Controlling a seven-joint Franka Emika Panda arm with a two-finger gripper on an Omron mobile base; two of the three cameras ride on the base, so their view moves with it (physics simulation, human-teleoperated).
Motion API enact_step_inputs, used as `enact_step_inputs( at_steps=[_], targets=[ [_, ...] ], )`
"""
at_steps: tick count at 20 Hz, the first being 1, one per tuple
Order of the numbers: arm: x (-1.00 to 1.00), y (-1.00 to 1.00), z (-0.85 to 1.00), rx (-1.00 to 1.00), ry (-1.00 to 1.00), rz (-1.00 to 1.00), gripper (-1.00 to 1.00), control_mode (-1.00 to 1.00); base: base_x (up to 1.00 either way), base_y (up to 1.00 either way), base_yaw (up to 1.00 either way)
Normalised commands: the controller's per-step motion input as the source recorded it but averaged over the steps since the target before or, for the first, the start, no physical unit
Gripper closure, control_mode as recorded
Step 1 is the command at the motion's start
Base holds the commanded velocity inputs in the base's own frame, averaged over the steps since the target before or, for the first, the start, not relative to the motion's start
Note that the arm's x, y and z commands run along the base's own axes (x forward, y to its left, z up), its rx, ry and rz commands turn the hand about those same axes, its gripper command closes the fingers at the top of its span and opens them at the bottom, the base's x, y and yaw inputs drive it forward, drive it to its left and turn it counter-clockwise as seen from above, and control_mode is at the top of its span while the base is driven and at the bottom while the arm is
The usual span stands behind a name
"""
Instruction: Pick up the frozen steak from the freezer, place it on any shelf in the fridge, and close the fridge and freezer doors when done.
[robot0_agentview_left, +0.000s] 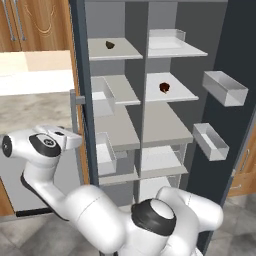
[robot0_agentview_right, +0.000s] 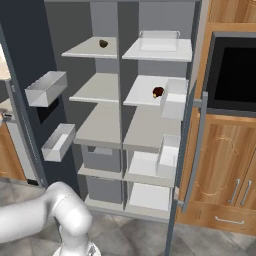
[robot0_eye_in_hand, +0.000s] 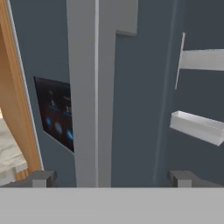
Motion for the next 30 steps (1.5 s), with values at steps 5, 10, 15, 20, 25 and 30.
enact_step_inputs(
  at_steps=[5, 10, 15, 20, 25, 30],
  targets=[
    [0.21, -0.16, 0.00, 0.00, 0.00, 0.00, -1.00, -1.00, 0.00, 0.00, 0.00],
    [0.21, -0.13, 0.00, 0.00, 0.00, 0.00, -1.00, -1.00, 0.00, 0.00, 0.00],
    [0.21, -0.12, 0.00, 0.00, 0.00, -0.01, -1.00, -1.00, 0.00, 0.00, 0.00],
    [0.13, -0.52, 0.00, 0.00, 0.00, -0.06, -1.00, -1.00, 0.00, 0.00, 0.00],
    [0.24, -0.54, 0.00, 0.01, -0.03, -0.08, -1.00, -1.00, 0.00, 0.00, 0.00],
    [0.47, -0.86, 0.00, 0.04, -0.09, -0.07, -1.00, -1.00, 0.00, 0.00, 0.00]
  ],
)
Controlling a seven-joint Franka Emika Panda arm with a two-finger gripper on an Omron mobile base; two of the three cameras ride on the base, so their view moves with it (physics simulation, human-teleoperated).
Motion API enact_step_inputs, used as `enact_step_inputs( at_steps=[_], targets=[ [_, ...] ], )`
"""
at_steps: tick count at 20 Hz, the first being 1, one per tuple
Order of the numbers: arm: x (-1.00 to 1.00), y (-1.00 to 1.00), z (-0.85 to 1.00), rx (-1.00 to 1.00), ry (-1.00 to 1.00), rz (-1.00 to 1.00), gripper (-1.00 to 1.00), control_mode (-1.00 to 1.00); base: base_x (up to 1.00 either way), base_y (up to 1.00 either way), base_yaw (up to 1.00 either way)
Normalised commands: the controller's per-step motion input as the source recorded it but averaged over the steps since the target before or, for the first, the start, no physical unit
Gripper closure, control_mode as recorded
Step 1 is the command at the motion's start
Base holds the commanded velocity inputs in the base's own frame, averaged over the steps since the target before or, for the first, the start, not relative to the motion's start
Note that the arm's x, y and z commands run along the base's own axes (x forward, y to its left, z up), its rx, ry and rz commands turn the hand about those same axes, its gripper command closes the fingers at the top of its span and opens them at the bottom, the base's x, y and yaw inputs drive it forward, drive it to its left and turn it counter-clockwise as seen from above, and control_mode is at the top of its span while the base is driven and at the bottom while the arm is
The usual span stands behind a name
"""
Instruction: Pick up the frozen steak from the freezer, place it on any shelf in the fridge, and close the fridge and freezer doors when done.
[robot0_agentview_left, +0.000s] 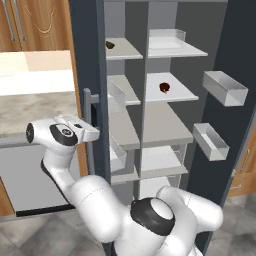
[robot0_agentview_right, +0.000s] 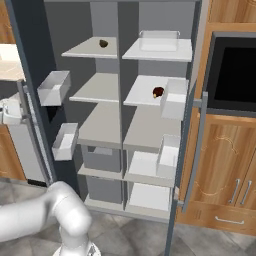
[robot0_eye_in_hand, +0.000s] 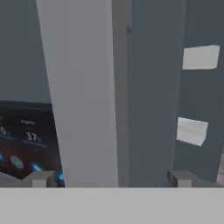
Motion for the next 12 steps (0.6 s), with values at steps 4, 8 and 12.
enact_step_inputs(
  at_steps=[4, 8, 12],
  targets=[
    [0.62, -1.00, 0.00, 0.09, -0.14, -0.04, -1.00, -1.00, 0.00, 0.00, 0.00],
    [0.70, -0.86, 0.00, 0.08, -0.12, -0.01, -1.00, -1.00, 0.00, 0.00, 0.00],
    [0.81, -0.56, 0.00, 0.07, -0.09, 0.00, -1.00, -1.00, 0.00, 0.00, 0.00]
  ],
)
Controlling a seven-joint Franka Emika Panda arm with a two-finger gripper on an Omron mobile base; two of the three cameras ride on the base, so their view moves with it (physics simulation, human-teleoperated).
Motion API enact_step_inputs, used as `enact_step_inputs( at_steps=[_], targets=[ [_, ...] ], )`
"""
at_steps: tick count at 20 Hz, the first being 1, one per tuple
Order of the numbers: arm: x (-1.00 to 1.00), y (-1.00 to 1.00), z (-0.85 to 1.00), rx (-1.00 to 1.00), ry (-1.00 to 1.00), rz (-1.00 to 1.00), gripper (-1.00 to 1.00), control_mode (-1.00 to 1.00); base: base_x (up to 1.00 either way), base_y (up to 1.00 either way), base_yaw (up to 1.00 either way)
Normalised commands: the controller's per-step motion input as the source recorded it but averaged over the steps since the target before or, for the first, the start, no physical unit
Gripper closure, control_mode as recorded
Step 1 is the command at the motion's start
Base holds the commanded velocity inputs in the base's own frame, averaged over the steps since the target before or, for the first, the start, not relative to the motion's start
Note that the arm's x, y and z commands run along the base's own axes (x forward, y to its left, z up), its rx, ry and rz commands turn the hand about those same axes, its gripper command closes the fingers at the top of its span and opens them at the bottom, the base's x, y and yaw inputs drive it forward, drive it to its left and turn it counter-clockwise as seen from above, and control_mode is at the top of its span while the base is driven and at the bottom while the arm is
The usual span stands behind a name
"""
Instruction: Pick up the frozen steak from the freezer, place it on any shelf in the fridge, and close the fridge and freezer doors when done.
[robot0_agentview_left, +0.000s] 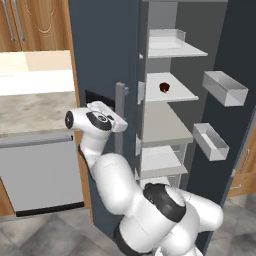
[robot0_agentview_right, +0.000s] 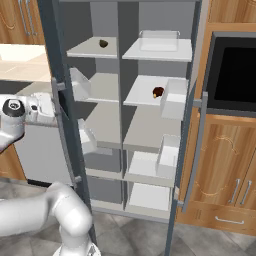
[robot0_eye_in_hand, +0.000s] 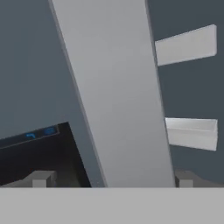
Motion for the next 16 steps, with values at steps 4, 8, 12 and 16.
enact_step_inputs(
  at_steps=[4, 8, 12, 16],
  targets=[
    [0.77, -0.40, 0.00, 0.07, -0.07, 0.00, -1.00, -1.00, 0.00, 0.00, 0.00],
    [0.82, -0.41, 0.00, 0.06, -0.06, 0.02, -1.00, -1.00, 0.00, 0.00, 0.00],
    [0.89, -0.31, -0.01, 0.02, -0.03, 0.12, -1.00, -1.00, 0.00, 0.00, 0.00],
    [0.80, -0.16, 0.00, 0.00, 0.00, 0.14, -1.00, -1.00, 0.00, 0.00, 0.00]
  ],
)
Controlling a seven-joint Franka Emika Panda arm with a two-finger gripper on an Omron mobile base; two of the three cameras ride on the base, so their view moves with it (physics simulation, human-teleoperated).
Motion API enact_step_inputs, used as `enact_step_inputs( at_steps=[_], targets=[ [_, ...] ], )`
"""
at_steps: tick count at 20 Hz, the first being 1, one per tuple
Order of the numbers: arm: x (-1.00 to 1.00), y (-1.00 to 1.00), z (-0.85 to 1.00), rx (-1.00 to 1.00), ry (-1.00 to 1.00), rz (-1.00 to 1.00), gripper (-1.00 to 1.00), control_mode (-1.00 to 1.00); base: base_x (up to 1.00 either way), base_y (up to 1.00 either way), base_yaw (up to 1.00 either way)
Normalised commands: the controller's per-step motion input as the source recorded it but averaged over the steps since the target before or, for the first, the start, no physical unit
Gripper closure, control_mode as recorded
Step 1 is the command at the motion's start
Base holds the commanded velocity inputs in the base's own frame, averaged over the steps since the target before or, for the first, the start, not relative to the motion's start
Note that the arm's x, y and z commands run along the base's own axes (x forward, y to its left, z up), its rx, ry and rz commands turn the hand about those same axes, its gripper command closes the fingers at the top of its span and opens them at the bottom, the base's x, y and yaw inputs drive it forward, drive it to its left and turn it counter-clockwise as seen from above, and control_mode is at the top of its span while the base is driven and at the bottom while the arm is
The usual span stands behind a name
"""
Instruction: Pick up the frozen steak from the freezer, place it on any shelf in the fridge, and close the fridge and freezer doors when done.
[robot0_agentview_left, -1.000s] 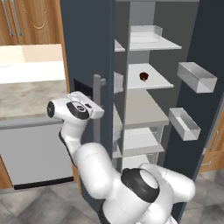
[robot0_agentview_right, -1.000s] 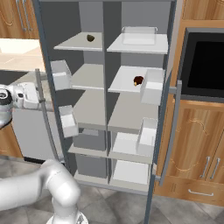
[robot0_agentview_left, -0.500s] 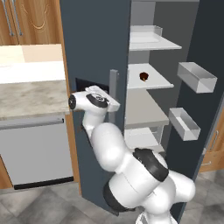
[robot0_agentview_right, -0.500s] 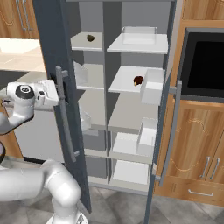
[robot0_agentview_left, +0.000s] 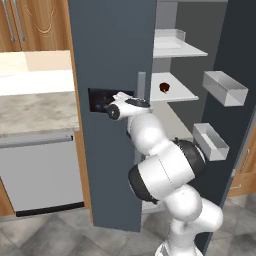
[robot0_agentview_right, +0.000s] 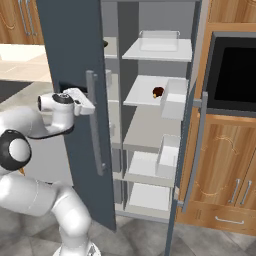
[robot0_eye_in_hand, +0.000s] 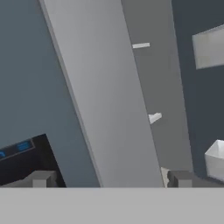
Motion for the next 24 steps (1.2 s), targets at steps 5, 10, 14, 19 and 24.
enact_step_inputs(
  at_steps=[5, 10, 14, 19, 24],
  targets=[
    [0.65, -0.01, 0.00, 0.00, 0.00, 0.07, -1.00, -1.00, 0.00, 0.00, 0.00],
    [0.52, 0.00, 0.00, 0.00, 0.00, 0.02, -1.00, -1.00, 0.00, 0.00, 0.00],
    [0.60, 0.00, 0.00, 0.00, 0.00, 0.02, -1.00, -1.00, 0.00, 0.00, 0.00],
    [0.53, 0.00, 0.00, 0.00, 0.00, 0.03, -1.00, -1.00, 0.00, 0.00, 0.00],
    [0.20, 0.00, 0.00, 0.00, 0.01, 0.02, -1.00, -1.00, 0.00, 0.00, 0.00]
  ],
)
